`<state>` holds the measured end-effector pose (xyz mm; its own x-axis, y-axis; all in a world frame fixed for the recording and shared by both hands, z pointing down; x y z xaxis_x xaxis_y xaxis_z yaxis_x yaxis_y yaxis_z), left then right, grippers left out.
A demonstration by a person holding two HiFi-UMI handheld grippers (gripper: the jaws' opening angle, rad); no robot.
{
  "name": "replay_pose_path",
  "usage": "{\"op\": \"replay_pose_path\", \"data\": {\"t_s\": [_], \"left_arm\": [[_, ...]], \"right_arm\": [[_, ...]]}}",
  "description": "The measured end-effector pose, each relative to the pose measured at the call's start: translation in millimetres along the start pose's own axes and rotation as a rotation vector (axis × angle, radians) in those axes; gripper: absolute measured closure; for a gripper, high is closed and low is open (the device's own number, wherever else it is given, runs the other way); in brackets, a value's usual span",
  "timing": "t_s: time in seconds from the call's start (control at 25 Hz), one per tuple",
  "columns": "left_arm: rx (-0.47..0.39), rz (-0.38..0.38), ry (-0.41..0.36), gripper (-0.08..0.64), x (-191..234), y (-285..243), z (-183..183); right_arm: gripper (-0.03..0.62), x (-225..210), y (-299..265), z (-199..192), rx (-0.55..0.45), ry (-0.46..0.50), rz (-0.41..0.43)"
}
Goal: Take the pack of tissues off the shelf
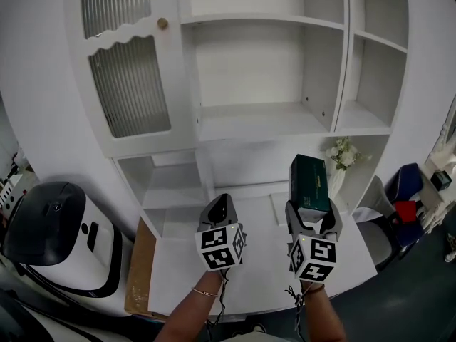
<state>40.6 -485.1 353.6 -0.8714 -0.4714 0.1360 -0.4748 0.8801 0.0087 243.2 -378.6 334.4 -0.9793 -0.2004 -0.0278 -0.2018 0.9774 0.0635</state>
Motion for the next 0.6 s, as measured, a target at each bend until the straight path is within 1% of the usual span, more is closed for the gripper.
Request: {"op": "replay_pose_path", "data": {"t_s": [0.24, 0.36, 0.48, 0.6], "left_arm": [[0.056, 0.029, -0.015, 0.543, 2.2, 5.3, -41.3], [0.070, 0.034, -0.021, 0.543, 2.9, 8.1, -57.7], [0.070, 0.028, -0.024, 0.543, 2.8, 9.9, -67.1], [0.073, 0.031, -0.032, 0.543, 2.8, 12.0, -75.4]], "right_arm": [[0.166, -18.8, 0.4, -40.9, 0.055, -0.022, -0.023], [0.166, -27.2, -0.9, -58.9, 0.092, -0.033, -0.033], [0.166, -32.5, -3.4, -72.7, 0.120, -0.048, -0.023], [0.166, -36.0, -4.5, -81.6, 0.134, -0.041, 0.002]]}}
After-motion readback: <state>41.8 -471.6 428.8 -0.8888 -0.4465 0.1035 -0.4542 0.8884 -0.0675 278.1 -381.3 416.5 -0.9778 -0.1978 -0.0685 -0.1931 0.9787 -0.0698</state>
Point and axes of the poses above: the fingertips, and each gripper's own axes: y backward along the fingers, x to its left, z out of its top, the point moved 4 cm from there along y, backward along the fingers, and after that the axes turned 2 degrees about x, right-handed, at the moved point
